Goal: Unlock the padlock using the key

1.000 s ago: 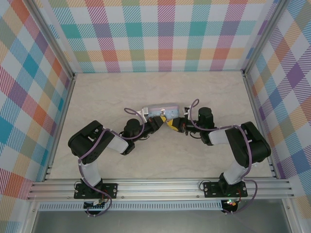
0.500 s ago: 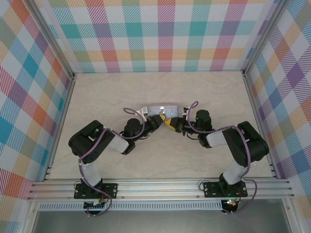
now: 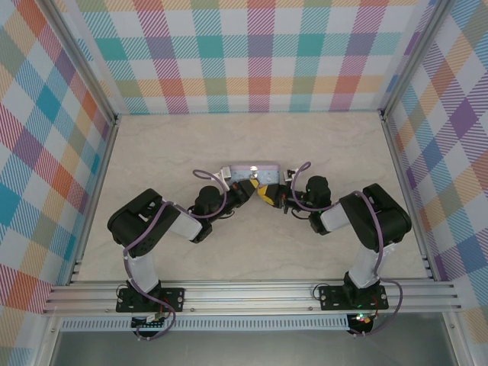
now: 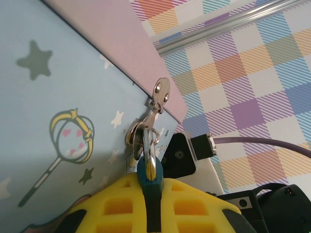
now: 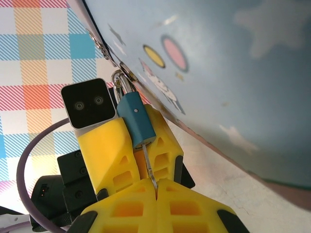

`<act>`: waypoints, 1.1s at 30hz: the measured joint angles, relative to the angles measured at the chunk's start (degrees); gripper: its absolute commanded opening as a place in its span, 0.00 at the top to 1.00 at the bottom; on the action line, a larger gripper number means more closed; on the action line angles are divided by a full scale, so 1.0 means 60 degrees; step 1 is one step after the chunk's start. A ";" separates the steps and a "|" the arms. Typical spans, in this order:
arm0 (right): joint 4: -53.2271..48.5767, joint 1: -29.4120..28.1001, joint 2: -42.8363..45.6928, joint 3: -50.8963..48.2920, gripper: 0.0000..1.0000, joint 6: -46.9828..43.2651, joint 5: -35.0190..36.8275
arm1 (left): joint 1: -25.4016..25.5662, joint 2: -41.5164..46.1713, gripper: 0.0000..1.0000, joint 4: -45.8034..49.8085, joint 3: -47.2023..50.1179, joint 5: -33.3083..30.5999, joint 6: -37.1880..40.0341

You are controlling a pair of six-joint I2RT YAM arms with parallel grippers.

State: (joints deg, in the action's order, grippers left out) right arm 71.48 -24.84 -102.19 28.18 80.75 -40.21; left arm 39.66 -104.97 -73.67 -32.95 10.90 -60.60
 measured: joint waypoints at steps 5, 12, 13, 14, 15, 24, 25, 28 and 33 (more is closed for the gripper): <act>0.0091 -0.0004 -0.0007 -0.0004 0.96 0.0211 0.0033 | 0.0000 0.0000 1.00 -0.0007 0.0000 -0.0004 -0.0004; 0.0565 0.0044 -0.0073 -0.0244 0.97 0.0229 0.0120 | 0.0004 0.0000 1.00 -0.0004 -0.0036 0.0171 -0.0007; 0.0656 0.0066 -0.0098 -0.0284 0.97 0.0229 0.0106 | 0.0004 0.0000 1.00 0.0000 -0.0036 0.0211 -0.0011; 0.0725 0.0080 -0.0106 -0.0317 0.97 0.0226 0.0087 | 0.0004 0.0000 1.00 0.0004 -0.0036 0.0251 -0.0011; 0.0750 0.0091 -0.0109 -0.0342 0.97 0.0226 0.0080 | 0.0004 0.0000 1.00 0.0004 -0.0036 0.0280 -0.0011; 0.0280 0.0135 0.0186 -0.0346 0.96 0.0109 -0.0015 | 0.0004 -0.0062 1.00 -0.0022 -0.0058 0.0401 -0.0011; 0.0168 0.0135 0.0255 -0.0346 0.97 0.0106 -0.0015 | 0.0004 -0.0062 1.00 -0.0029 -0.0073 0.0423 -0.0011; 0.0047 0.0153 0.0346 -0.0346 0.96 0.0062 -0.0004 | 0.0004 -0.0073 1.00 -0.0029 -0.0106 0.0452 -0.0011; -0.0240 0.0153 0.0506 -0.0346 0.96 -0.0051 -0.0004 | 0.0004 -0.0073 1.00 -0.0036 -0.0106 0.0495 -0.0011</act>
State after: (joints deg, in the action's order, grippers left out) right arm 70.04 -23.92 -99.15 26.11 80.44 -40.23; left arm 39.68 -105.41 -73.89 -33.58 13.87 -60.66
